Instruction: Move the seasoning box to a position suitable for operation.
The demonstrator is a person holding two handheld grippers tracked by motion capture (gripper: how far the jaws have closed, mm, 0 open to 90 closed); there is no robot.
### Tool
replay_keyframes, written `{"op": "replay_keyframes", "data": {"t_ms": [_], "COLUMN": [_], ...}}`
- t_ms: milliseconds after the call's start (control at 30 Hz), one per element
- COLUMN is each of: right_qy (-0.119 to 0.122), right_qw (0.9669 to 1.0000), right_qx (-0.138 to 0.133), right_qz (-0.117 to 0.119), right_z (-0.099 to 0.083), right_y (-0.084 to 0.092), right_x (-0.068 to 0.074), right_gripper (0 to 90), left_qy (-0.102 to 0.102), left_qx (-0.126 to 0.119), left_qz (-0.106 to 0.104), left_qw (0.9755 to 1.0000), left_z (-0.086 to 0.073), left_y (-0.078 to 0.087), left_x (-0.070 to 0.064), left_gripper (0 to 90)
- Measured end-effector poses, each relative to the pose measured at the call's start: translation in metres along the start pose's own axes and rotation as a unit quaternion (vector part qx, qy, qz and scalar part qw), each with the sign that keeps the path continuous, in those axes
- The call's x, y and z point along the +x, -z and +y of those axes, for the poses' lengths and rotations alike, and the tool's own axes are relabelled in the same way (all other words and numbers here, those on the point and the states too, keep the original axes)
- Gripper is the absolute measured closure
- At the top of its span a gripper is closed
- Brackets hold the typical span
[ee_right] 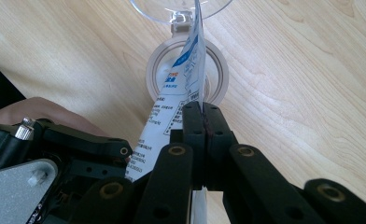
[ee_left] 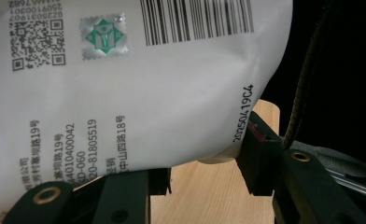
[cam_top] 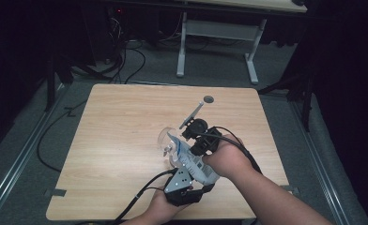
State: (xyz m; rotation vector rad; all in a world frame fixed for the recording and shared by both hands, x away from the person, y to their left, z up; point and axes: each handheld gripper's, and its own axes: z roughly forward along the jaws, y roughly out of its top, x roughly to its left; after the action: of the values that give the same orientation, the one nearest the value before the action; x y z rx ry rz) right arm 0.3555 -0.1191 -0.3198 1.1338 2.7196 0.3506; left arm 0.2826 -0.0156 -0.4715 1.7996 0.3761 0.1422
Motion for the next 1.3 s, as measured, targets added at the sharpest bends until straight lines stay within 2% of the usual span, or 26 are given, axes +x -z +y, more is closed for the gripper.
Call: {"op": "replay_keyframes", "data": {"t_ms": [1300], "right_qy": [0.002], "right_qw": [1.0000], "right_qx": [-0.001], "right_qz": [-0.003], "right_z": [0.0021], "right_y": [0.0003], "right_x": [0.0003], "right_gripper": [90.0], "left_qy": [0.000], "left_qx": [-0.004], "left_qz": [0.001], "left_qw": [1.0000], "left_z": [0.0024], "left_y": [0.0000], "left_x": [-0.0003], "left_gripper": [60.1]}}
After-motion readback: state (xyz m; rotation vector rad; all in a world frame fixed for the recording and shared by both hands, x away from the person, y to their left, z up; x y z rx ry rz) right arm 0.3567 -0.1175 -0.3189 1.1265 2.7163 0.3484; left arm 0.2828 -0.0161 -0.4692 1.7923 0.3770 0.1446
